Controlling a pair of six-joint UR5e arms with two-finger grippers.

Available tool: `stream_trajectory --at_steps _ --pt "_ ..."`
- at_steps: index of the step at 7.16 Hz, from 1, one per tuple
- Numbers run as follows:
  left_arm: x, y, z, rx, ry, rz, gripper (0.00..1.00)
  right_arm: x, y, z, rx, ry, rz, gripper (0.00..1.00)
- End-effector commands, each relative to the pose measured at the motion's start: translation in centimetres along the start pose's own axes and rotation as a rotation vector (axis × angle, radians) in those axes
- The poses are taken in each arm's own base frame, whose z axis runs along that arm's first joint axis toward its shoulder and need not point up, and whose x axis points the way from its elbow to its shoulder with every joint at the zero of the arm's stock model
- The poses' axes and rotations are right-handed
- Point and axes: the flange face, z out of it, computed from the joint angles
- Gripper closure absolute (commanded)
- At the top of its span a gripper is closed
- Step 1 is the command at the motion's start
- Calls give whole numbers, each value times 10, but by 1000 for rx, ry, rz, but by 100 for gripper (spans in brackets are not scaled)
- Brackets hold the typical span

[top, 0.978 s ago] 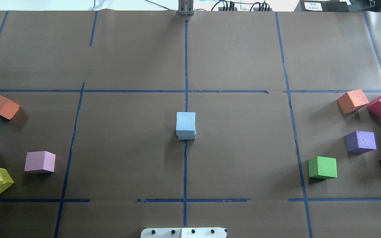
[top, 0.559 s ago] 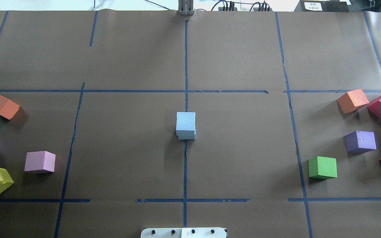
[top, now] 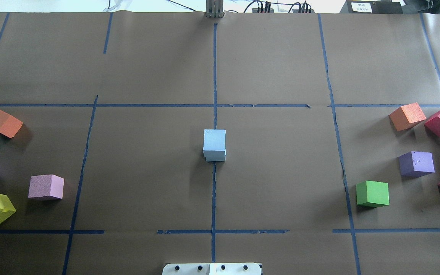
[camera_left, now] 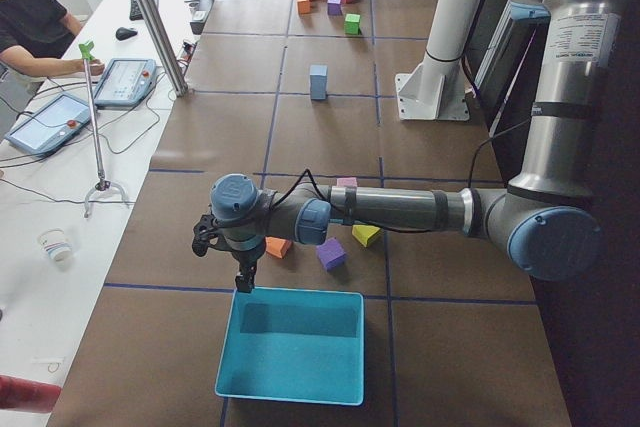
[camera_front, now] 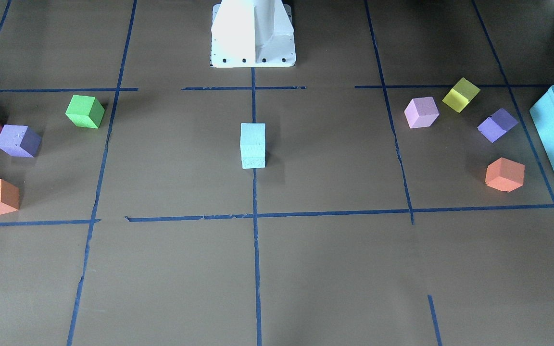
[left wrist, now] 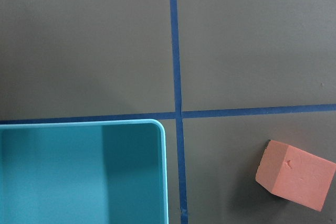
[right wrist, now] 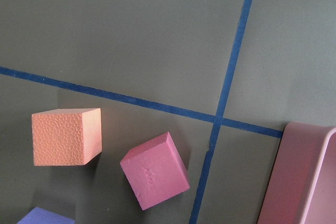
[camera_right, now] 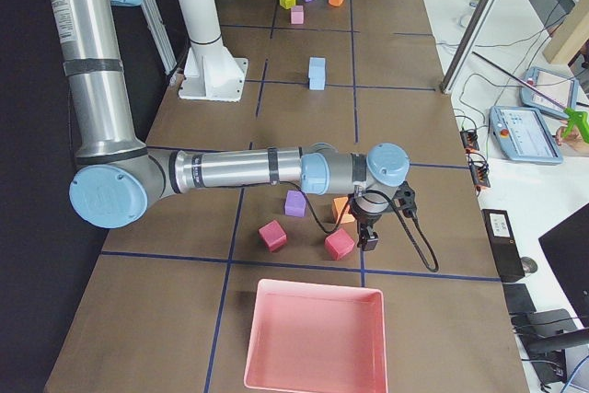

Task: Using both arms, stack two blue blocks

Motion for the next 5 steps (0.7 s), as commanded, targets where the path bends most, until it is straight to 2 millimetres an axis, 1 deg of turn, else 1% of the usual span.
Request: stream_trajectory --at_steps 1,2,5 --pt "0 0 1 2 3 7 0 4 7 7 -9 -2 7 0" --pt "-1 -1 1 4 -3 8 0 0 6 3 1 -5 7 0" --pt "3 0 0 2 5 9 0 -3 3 -1 8 5 -2 0"
